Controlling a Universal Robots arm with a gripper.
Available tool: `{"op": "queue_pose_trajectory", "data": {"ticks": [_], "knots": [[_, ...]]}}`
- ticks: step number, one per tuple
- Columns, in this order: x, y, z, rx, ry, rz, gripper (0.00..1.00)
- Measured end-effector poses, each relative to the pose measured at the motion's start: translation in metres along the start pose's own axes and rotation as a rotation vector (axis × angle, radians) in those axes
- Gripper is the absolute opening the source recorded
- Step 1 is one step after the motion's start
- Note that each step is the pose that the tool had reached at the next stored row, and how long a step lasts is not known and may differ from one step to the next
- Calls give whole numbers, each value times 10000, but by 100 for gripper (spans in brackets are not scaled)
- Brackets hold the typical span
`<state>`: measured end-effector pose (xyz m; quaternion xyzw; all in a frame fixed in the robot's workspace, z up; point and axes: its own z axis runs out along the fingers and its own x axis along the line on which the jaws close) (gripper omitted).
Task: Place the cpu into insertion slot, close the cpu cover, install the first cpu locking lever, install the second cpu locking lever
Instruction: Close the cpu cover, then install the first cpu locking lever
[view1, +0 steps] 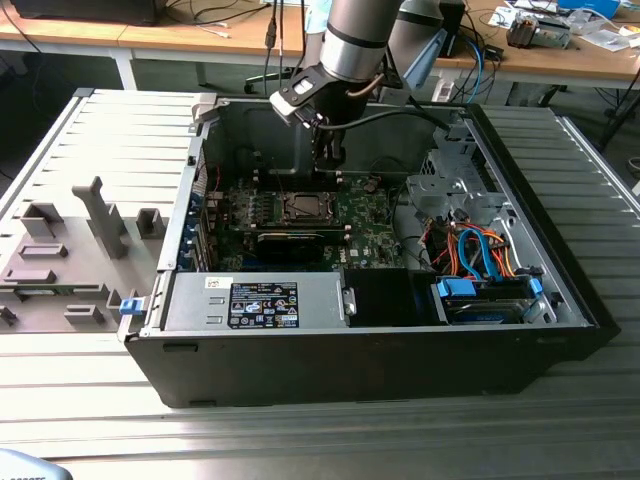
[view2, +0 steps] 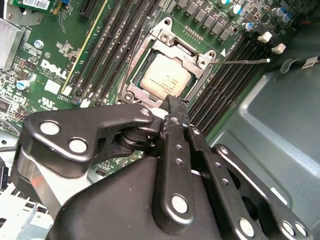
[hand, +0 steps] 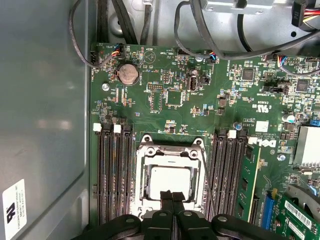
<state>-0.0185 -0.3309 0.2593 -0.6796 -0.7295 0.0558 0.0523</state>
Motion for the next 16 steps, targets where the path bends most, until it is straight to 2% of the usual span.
{"op": "queue_pose_trajectory", "data": {"ticks": [9,11,12,13,14,16], "knots": [[0,0,-2,-1,-1,0,11],[0,0,2,-121,-11,2,11],[0,1,4,-245,-20,2,11],[0,1,5,-311,-23,3,11],[0,1,7,-428,-31,5,11],[0,2,11,-728,-51,8,11]]}}
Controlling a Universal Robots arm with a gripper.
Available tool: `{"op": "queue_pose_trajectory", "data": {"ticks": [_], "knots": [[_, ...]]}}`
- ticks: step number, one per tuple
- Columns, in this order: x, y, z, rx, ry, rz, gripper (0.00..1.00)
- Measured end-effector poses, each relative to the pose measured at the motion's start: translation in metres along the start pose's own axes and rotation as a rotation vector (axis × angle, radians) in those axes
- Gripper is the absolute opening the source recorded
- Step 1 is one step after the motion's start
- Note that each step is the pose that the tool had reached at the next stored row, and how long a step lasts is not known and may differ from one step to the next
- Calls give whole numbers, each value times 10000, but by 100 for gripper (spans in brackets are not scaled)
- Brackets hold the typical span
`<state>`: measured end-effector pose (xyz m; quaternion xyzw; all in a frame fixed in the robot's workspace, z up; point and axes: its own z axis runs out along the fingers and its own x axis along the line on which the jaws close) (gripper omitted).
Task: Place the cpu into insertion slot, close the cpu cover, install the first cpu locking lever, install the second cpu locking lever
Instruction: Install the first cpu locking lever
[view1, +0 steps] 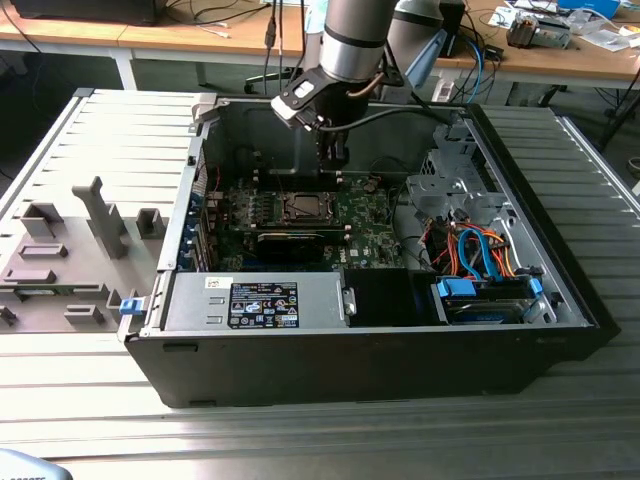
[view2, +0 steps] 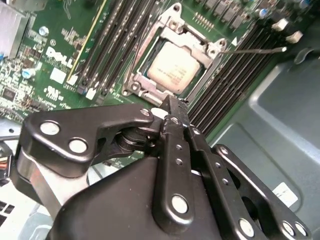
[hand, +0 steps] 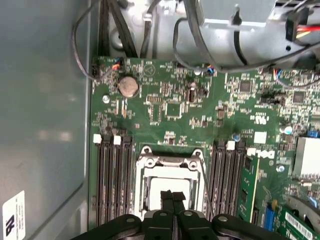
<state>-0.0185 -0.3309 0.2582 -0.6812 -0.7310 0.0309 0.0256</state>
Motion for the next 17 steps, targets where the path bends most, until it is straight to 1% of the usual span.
{"op": "queue_pose_trajectory", "data": {"ticks": [1,3,8,10,17], "knots": [[0,0,2,-75,-5,1,11],[0,0,2,-137,-10,2,11],[0,0,1,-231,-17,2,11],[0,0,1,-233,-20,-41,11],[0,0,1,-236,-58,-587,11]]}}
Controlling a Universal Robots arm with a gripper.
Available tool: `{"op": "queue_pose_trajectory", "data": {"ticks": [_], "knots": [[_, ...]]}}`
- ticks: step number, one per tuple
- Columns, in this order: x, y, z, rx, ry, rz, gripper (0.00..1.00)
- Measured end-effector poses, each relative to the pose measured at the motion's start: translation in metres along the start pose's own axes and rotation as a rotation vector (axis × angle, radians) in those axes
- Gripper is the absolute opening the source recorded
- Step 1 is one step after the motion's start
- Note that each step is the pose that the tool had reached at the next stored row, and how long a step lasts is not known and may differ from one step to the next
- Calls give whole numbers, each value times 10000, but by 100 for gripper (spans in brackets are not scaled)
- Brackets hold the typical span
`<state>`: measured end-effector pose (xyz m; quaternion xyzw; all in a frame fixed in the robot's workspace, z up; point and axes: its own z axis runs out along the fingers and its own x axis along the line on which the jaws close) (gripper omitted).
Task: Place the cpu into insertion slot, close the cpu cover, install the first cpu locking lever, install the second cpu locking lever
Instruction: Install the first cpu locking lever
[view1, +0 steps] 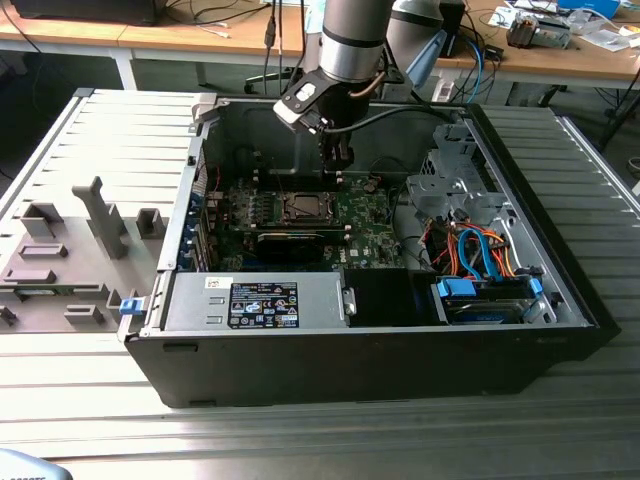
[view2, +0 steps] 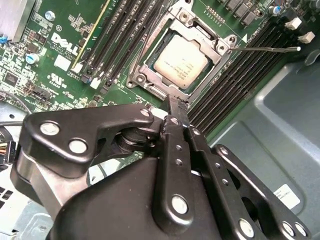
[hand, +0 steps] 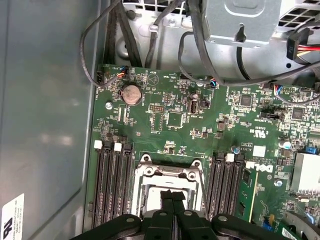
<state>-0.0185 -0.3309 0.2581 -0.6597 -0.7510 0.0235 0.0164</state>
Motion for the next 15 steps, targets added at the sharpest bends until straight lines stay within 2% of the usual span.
{"op": "queue_pose_trajectory", "data": {"ticks": [8,15], "knots": [[0,0,0,-4,-32,-556,11],[0,0,0,-6,-48,-841,11]]}}
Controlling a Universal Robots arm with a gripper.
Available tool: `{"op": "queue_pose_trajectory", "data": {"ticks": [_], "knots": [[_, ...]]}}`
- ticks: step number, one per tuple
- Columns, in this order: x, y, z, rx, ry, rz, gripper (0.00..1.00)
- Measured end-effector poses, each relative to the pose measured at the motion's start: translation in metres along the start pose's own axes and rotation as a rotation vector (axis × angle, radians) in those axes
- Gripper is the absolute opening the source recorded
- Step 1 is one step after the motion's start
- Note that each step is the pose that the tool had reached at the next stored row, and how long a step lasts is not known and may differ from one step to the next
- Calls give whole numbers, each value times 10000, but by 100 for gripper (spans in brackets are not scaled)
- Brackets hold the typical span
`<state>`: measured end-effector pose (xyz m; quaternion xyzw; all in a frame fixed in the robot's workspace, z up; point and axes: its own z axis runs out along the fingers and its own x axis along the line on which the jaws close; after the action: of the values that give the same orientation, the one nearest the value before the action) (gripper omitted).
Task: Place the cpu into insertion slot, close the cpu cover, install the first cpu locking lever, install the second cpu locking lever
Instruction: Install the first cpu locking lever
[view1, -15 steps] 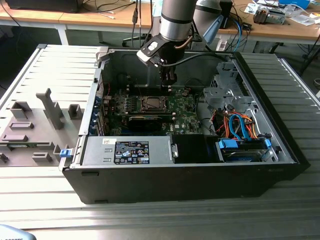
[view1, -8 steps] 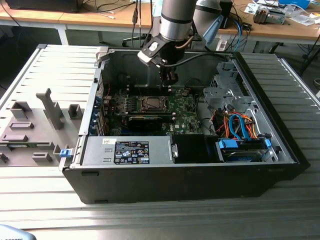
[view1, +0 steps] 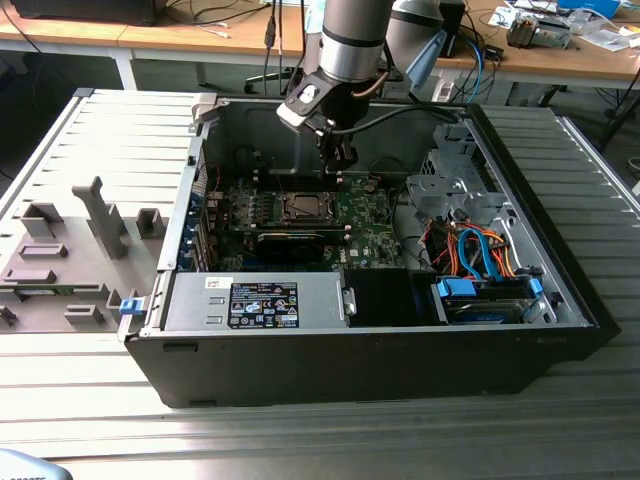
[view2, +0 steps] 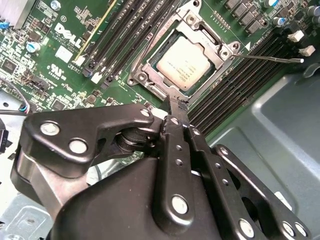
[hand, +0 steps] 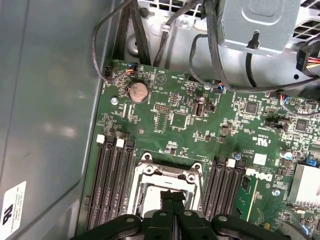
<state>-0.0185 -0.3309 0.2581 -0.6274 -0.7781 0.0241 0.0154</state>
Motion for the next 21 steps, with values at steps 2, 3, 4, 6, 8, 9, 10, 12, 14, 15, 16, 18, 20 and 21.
{"op": "queue_pose_trajectory", "data": {"ticks": [2,3,4,6,8,9,10,12,14,15,16,18,20,21], "knots": [[0,0,0,-1,-5,-96,11],[0,0,0,-1,-7,-128,11],[0,0,0,-1,-9,-160,11],[0,0,0,-2,-13,-220,11],[0,0,0,-3,-17,-297,11],[0,0,0,-2,-19,-335,11],[0,0,0,-3,-21,-371,11],[0,0,0,-4,-25,-437,11],[0,0,0,-4,-30,-516,11],[0,0,0,-4,-32,-558,11],[0,0,0,-4,-33,-586,11],[0,0,0,-4,-37,-632,11],[0,0,0,-5,-39,-682,11],[0,0,0,-5,-39,-692,11]]}}
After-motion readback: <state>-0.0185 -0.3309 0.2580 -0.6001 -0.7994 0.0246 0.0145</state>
